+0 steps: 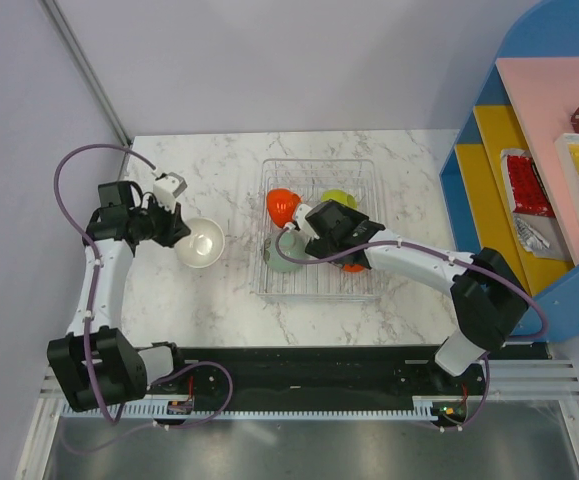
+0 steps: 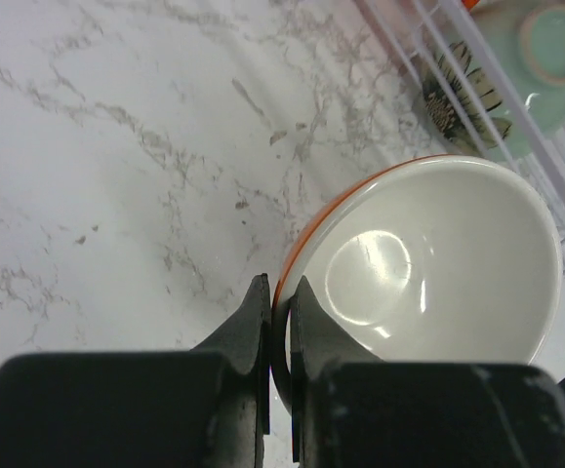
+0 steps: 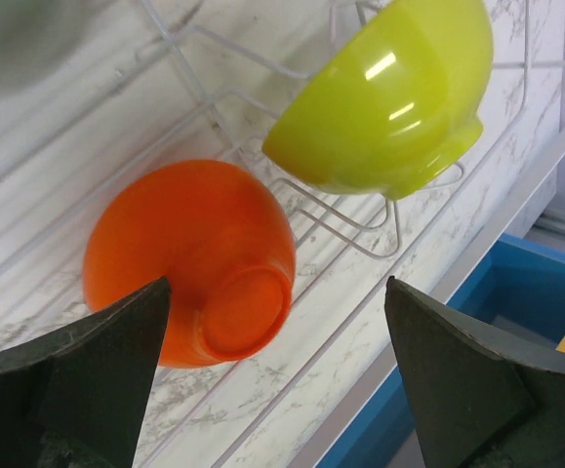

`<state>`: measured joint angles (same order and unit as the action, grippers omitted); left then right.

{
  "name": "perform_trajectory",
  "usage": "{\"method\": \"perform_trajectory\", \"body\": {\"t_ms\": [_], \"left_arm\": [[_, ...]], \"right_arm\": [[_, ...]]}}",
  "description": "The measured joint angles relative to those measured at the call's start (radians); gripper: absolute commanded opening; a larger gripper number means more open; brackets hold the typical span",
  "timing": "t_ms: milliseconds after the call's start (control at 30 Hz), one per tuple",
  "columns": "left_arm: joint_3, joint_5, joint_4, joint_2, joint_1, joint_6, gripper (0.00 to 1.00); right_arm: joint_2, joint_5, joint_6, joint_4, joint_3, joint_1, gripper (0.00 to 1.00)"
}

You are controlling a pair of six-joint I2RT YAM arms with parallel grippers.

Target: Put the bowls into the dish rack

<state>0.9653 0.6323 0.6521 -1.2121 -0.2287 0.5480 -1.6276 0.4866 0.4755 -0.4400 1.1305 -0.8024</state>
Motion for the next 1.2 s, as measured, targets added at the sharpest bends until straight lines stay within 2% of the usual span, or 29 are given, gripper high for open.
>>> {"method": "perform_trajectory", "body": {"t_ms": [200,367,600,767,900,1033,1200], "left_arm": [[0.14,0.008,0.033,0.027,0.098,-0.037,0.02],[0.18,0.025,0.055,0.054,0.162,-0.063,0.02],[0.204,0.027,0.065,0.022,0.252,-0.077,0.02],[0.24,0.027,0.048,-0.044,0.307,-0.079,0.02],[0.279,0.028,0.017,-0.1,0.369,-0.083,0.02],[0.356,0.032,-0.014,-0.182,0.44,-0.084,0.02],[0.454,0.032,-0.039,-0.283,0.531,-0.083,0.02]], "right_arm": [[0.0,0.019,0.006,0.049,-0.024,0.027,0.98],[0.001,0.022,0.008,0.06,-0.024,0.03,0.98],[0.026,-0.082,-0.021,-0.062,0.106,0.045,0.98],[0.127,-0.243,-0.095,-0.113,0.239,0.05,0.98],[0.206,-0.43,-0.196,-0.114,0.302,0.087,0.98],[0.22,-0.669,-0.332,-0.113,0.312,0.178,0.98],[0.153,-1.035,-0.553,-0.067,0.305,0.325,0.98]]}}
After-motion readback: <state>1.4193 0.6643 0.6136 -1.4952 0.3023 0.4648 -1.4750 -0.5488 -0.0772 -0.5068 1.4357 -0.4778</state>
